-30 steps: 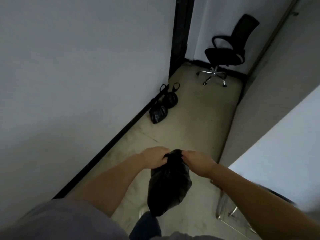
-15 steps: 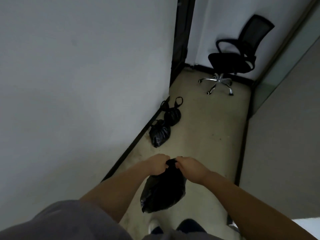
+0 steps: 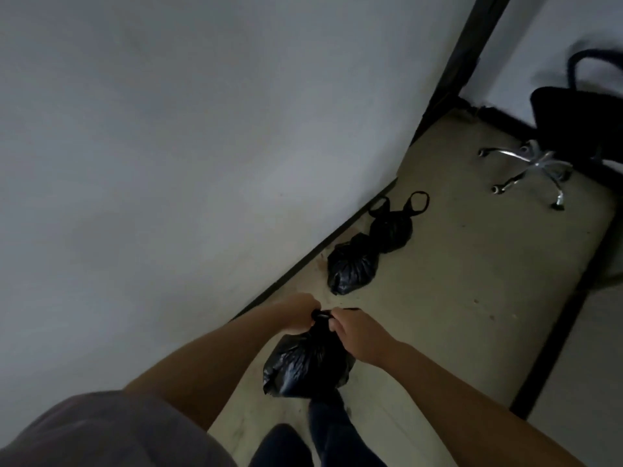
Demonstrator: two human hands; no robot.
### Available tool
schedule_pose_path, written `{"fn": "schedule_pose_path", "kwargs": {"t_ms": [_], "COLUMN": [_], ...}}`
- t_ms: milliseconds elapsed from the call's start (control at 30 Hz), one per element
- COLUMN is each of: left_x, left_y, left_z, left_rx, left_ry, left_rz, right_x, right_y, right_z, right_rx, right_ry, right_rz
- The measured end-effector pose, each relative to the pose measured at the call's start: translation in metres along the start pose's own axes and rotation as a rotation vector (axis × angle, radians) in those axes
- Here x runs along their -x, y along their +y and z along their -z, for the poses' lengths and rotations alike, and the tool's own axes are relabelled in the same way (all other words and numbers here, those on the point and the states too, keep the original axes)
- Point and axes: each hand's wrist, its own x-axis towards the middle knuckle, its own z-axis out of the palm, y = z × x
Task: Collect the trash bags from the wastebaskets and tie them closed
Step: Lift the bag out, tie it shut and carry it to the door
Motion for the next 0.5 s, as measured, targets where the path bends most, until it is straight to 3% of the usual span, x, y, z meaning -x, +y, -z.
{"fn": "schedule_pose_path", "kwargs": {"t_ms": [200,433,500], "left_x": [-0.059,-0.117,-0.123], "left_y": [-0.073,-0.184,-0.213], "left_z": [0.023,0.029,0.024], "left_rx": [-0.11,-0.693,-0.79], "left_ry": [0.023,0.343,0.368], "left_rz": [0.071,-0.086,-0.088], "right_x": [-0.104,-0.225,-0.255], "right_y": [0.027,0.088,0.105], "right_z": [-0.021,-0.111,-0.133], "right_rx": [-0.01,0.042,0.077], "right_ry": [-0.126,-0.198,-0.188], "right_rz": [0.001,-0.029,-0.016]}}
